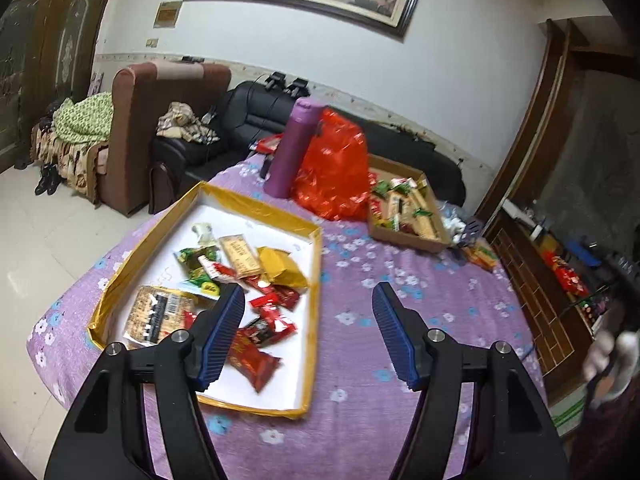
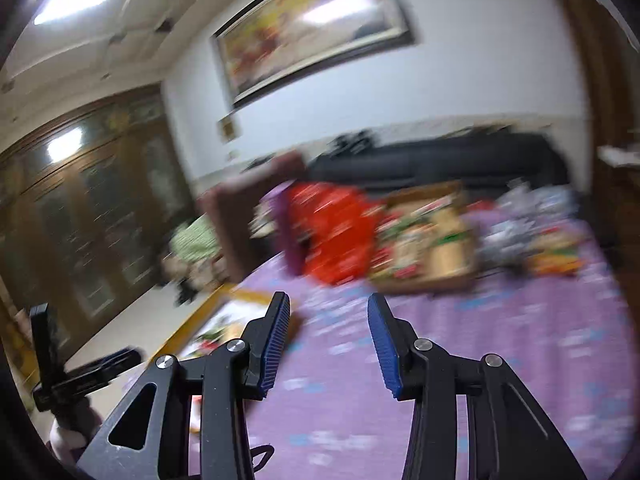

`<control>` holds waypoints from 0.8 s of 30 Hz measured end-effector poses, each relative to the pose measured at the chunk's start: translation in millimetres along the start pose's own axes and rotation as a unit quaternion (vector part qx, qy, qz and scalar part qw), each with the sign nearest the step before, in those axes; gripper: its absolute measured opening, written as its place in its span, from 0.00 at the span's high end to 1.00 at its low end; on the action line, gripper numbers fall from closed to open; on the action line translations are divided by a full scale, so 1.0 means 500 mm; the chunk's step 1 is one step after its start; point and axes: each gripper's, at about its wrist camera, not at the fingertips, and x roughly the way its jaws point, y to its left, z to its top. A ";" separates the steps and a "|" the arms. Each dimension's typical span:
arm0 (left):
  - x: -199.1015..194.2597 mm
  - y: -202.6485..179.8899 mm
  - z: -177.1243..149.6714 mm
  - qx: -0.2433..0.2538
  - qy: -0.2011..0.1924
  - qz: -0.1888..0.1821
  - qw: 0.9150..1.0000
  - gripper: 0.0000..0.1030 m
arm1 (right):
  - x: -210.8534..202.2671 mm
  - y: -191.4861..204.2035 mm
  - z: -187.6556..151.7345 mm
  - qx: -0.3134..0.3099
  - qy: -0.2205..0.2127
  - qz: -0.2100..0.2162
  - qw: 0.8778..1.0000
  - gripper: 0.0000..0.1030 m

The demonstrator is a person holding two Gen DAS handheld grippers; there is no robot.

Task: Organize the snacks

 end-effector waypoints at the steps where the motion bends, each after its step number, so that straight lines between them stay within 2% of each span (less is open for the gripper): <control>1: -0.007 -0.007 -0.003 0.002 -0.003 -0.003 1.000 0.36 | -0.063 -0.048 0.029 0.009 -0.021 -0.034 0.999 0.59; 3: -0.023 -0.031 -0.005 0.009 -0.013 -0.016 1.000 0.34 | -0.152 -0.109 0.071 0.018 -0.044 -0.082 0.995 0.59; 6: -0.038 -0.062 -0.008 0.018 -0.025 -0.034 0.999 0.30 | -0.320 -0.212 0.145 0.046 -0.076 -0.166 0.982 0.58; 8: -0.043 -0.080 -0.010 0.023 -0.030 -0.044 0.998 0.30 | -0.445 -0.267 0.189 0.064 -0.100 -0.227 0.967 0.57; 10: -0.043 -0.093 -0.011 0.028 -0.031 -0.050 0.998 0.30 | -0.529 -0.293 0.220 0.065 -0.112 -0.277 0.952 0.57; 11: -0.041 -0.099 -0.010 0.031 -0.030 -0.053 0.998 0.30 | -0.587 -0.302 0.241 0.058 -0.122 -0.317 0.939 0.57; 12: -0.041 -0.103 -0.012 0.035 -0.029 -0.054 0.997 0.30 | -0.611 -0.306 0.251 0.051 -0.124 -0.337 0.932 0.56; 14: -0.040 -0.107 -0.013 0.041 -0.028 -0.051 0.997 0.30 | -0.659 -0.293 0.277 0.022 -0.127 -0.396 0.909 0.55; 16: -0.041 -0.106 -0.015 0.041 -0.029 -0.045 0.998 0.30 | -0.675 -0.269 0.282 -0.005 -0.127 -0.433 0.892 0.51; 17: -0.043 -0.105 -0.017 0.041 -0.031 -0.041 0.998 0.30 | -0.664 -0.253 0.280 -0.020 -0.123 -0.436 0.891 0.49; 19: -0.046 -0.103 -0.019 0.044 -0.032 -0.031 0.998 0.30 | -0.615 -0.217 0.268 -0.049 -0.112 -0.432 0.894 0.46; 21: -0.045 -0.100 -0.022 0.049 -0.031 -0.015 0.998 0.30 | -0.526 -0.177 0.237 -0.090 -0.088 -0.424 0.897 0.39; 22: -0.043 -0.098 -0.024 0.053 -0.030 -0.008 0.998 0.30 | -0.477 -0.155 0.216 -0.110 -0.070 -0.411 0.902 0.37; 23: -0.041 -0.095 -0.029 0.060 -0.028 0.003 0.998 0.30 | -0.406 -0.129 0.184 -0.133 -0.046 -0.385 0.912 0.37; 24: -0.039 -0.093 -0.033 0.064 -0.027 0.012 0.997 0.30 | -0.370 -0.117 0.166 -0.141 -0.037 -0.368 0.918 0.38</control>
